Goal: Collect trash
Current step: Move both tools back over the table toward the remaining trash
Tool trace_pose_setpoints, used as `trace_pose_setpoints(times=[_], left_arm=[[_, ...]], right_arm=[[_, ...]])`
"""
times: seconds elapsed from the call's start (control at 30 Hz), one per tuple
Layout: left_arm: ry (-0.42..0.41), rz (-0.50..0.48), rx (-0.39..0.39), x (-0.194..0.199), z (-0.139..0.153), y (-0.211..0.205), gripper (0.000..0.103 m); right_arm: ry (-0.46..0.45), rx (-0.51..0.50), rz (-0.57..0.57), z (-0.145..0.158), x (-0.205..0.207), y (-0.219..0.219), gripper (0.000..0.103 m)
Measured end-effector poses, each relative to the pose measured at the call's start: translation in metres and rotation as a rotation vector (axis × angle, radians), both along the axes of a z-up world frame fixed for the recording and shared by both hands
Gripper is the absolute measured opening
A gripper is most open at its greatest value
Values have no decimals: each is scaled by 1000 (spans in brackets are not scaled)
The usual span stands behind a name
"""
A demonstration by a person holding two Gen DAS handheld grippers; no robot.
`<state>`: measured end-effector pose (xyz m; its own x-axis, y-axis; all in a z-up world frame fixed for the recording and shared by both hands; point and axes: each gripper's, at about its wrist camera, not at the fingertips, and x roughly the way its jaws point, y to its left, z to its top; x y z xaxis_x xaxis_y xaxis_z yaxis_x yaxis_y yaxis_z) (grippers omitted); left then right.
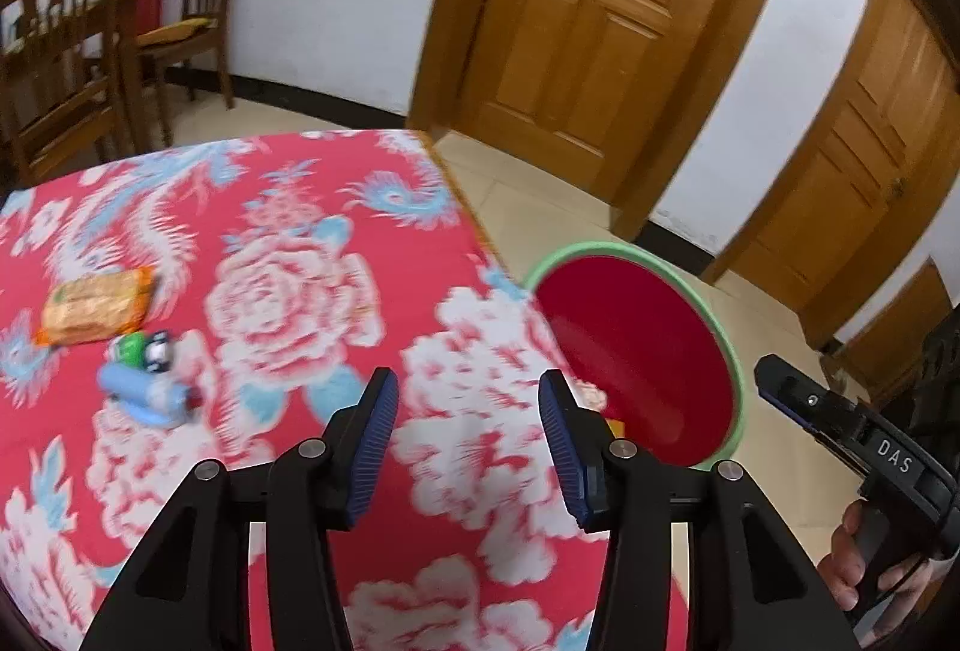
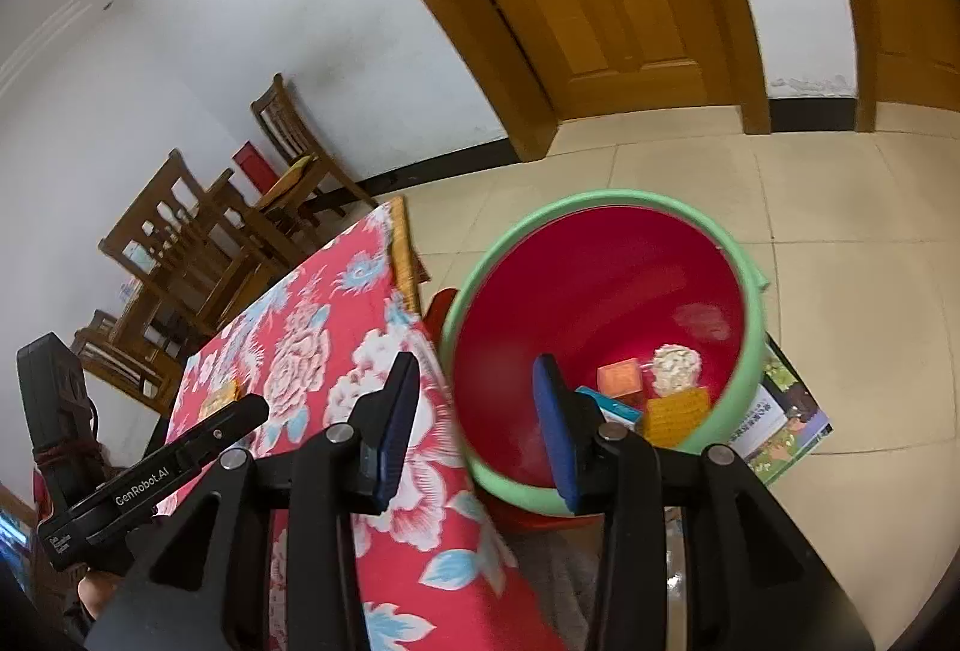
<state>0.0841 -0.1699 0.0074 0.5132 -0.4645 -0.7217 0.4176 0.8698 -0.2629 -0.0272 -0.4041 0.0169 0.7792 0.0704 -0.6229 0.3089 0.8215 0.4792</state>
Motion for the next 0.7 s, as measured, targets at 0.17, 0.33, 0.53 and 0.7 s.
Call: trace_pose_setpoints(times=[0.17, 0.33, 0.53, 0.7], left_arm=[[1, 71, -1, 0, 1, 30, 54], [-1, 143, -1, -1, 2, 62, 60], [-1, 204, 4, -2, 3, 95, 64], [6, 254, -7, -2, 1, 120, 64]], right_arm=[[4, -8, 62, 1, 13, 22, 42], [17, -21, 135, 1, 26, 52, 42], [33, -34, 208, 1, 40, 85, 42], [42, -48, 251, 2, 48, 109, 42]])
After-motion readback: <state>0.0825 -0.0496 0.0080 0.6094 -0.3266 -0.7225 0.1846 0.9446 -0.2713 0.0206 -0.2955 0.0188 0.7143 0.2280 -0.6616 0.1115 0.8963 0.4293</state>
